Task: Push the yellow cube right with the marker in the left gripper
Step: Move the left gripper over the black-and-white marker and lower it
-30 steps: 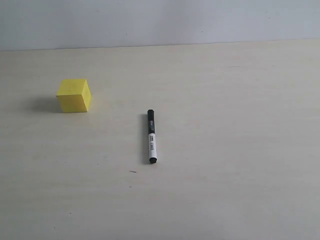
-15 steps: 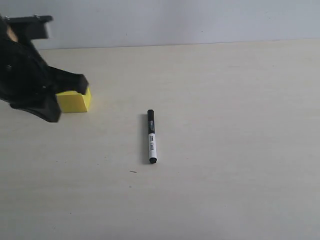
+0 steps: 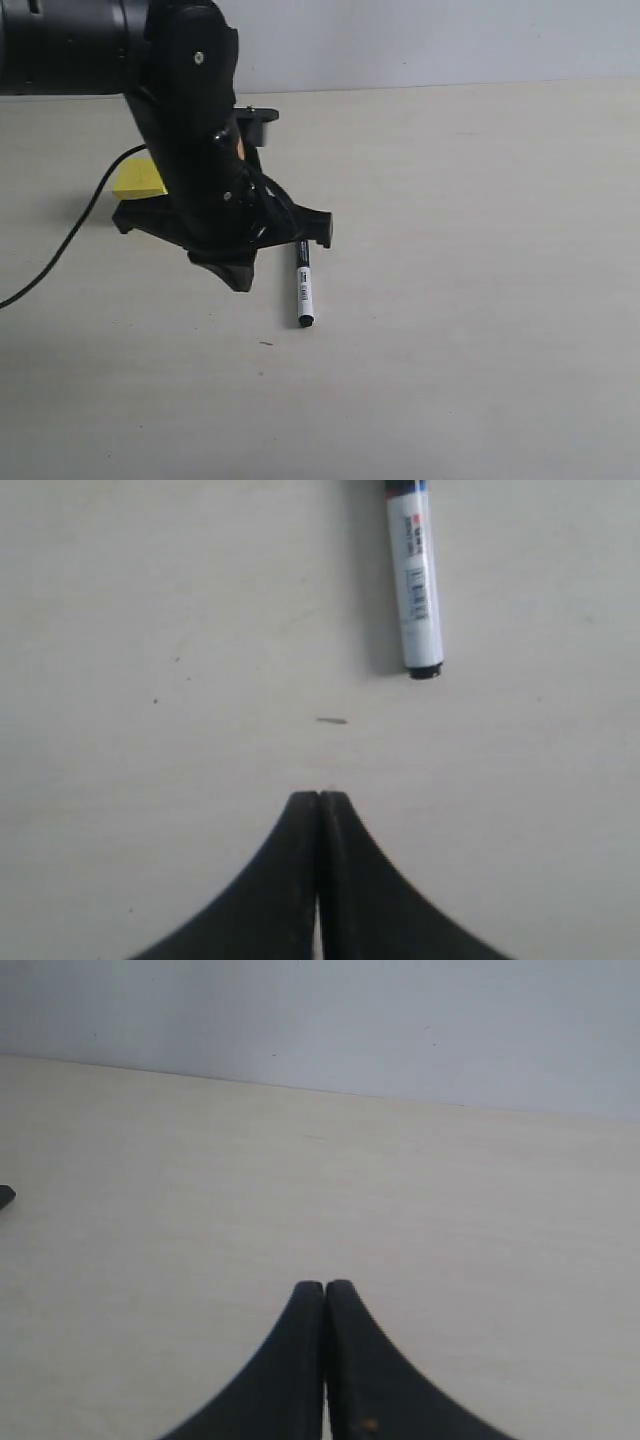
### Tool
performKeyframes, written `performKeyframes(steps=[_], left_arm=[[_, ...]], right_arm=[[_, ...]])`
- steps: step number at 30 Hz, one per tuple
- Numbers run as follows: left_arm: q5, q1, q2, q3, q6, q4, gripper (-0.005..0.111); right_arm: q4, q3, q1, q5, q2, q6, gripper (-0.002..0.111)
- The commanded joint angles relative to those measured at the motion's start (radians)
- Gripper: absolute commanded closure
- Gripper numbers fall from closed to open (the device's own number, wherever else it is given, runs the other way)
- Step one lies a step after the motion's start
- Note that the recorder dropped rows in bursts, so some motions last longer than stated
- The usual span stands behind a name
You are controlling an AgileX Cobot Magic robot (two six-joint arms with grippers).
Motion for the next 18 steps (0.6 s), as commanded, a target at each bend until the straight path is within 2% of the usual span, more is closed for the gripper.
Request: performKeyframes(steps=[1, 6, 8, 13, 15, 18], left_arm=[[-0.008, -0.005, 0.078, -0.084, -0.026, 0.009, 0.107], [-0.045, -0.005, 0.164, -0.149, -0.026, 0.011, 0.106], [-0.06, -0.005, 0.19, -0.17, -0.028, 0.011, 0.099], [-0.073, -0.005, 0.242, -0.191, -0.033, 0.006, 0.072], [-0.087, -0.005, 0.257, -0.191, -0.035, 0.006, 0.067], [-0.122, -0.005, 0.279, -0.191, -0.047, 0.001, 0.068]], right_arm=[[0.0, 0.005, -0.006, -0.009, -0.005, -0.006, 0.108], [0.0, 0.005, -0.006, -0.009, -0.005, -0.006, 0.108], [0.0, 0.005, -0.006, -0.009, -0.005, -0.006, 0.108], [0.0, 0.005, -0.006, -0.009, -0.005, -0.006, 0.108], [0.0, 0.005, -0.006, -0.009, -0.005, -0.006, 0.108], [0.0, 0.005, -0.006, -0.009, -0.005, -0.006, 0.108]])
